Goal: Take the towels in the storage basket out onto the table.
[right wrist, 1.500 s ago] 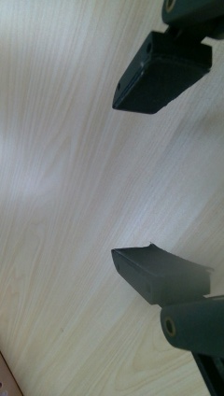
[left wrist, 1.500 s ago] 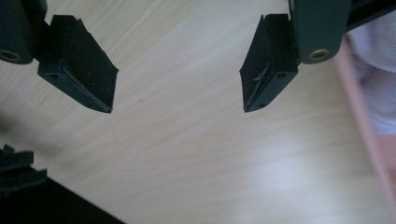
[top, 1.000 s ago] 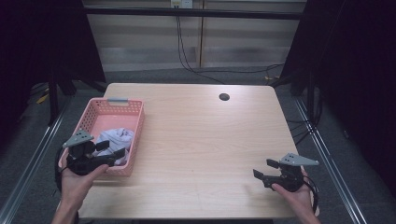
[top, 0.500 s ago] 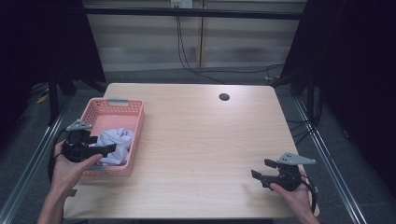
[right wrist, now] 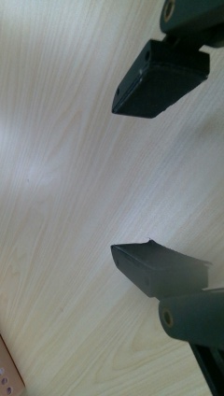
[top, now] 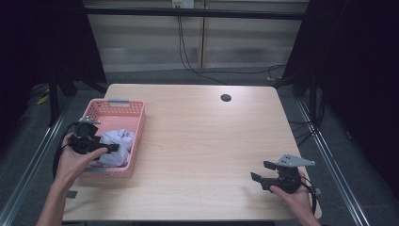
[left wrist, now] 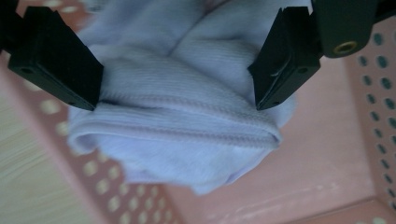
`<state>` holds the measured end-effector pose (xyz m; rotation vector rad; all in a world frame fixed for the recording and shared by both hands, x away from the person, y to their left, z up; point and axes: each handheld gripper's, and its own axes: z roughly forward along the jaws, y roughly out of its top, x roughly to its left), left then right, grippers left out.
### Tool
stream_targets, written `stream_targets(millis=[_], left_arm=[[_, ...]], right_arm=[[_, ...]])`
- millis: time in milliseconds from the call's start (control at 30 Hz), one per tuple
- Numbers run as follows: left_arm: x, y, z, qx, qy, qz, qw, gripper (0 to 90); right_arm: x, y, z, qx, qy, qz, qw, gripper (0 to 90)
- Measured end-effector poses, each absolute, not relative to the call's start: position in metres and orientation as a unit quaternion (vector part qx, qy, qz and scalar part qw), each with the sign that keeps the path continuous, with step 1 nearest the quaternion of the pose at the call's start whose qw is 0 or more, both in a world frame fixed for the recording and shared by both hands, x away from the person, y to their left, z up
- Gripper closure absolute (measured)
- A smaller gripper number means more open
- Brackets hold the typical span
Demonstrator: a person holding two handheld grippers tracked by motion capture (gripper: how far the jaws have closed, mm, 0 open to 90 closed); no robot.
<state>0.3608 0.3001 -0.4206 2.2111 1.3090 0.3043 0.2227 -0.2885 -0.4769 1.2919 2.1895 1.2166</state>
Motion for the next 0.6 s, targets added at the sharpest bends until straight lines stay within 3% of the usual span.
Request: stream_targets(millis=[33,200,333,600], left_arm=[[0.364,0.303,-0.423,0.824,0.484,0.085,0.281,14.3],[0.372,0.301,-0.427,0.825,0.493,0.070,0.268,13.3],[0.379,0.293,-0.434,0.841,0.488,0.054,0.227,5.9],[0.390,0.283,-0.443,0.854,0.490,0.037,0.170,0.0]], right_arm=[[0.223,-0.289,-0.477,0.454,0.766,0.426,0.161,26.9],[0.225,-0.290,-0.477,0.455,0.765,0.425,0.162,26.9],[0.224,-0.288,-0.477,0.451,0.769,0.423,0.161,27.0],[0.223,-0.288,-0.477,0.449,0.770,0.425,0.160,27.6]])
